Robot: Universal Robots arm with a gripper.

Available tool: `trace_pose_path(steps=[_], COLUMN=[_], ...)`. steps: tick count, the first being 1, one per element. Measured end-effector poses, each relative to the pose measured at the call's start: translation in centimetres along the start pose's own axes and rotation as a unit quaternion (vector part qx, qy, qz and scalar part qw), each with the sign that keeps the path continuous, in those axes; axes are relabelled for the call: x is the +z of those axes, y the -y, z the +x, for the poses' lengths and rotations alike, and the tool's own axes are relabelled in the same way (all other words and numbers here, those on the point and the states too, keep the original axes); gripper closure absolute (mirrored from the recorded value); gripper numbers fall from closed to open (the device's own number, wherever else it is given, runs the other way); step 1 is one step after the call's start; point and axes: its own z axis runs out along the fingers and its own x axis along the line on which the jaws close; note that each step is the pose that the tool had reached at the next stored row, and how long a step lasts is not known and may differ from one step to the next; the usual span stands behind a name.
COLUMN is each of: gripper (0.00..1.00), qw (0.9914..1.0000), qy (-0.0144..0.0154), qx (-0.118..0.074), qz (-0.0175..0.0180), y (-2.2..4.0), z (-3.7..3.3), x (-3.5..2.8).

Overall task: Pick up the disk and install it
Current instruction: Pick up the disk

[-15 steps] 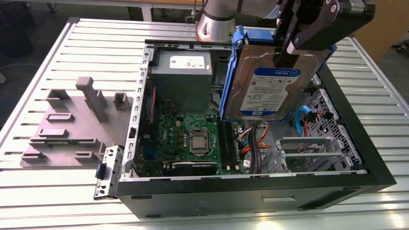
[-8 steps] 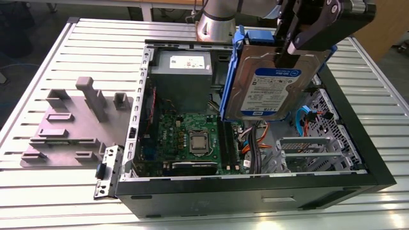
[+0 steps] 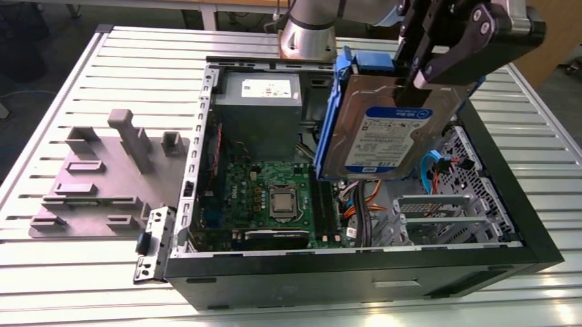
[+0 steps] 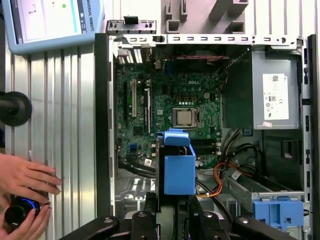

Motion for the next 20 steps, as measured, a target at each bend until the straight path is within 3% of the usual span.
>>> trace_pose_path(steps=[6, 10, 20], gripper=[0.65, 0.65, 0.65], qw=[1.00000, 1.00000, 1.00000], qy=[-0.0001, -0.0001, -0.0001], qx=[0.000, 0.000, 0.000], qz=[0.0000, -0.0001, -0.0012], y=[0.22, 0.69, 3.74], z=[1.13, 1.37, 1.32], x=[0.31, 0.54, 0.73])
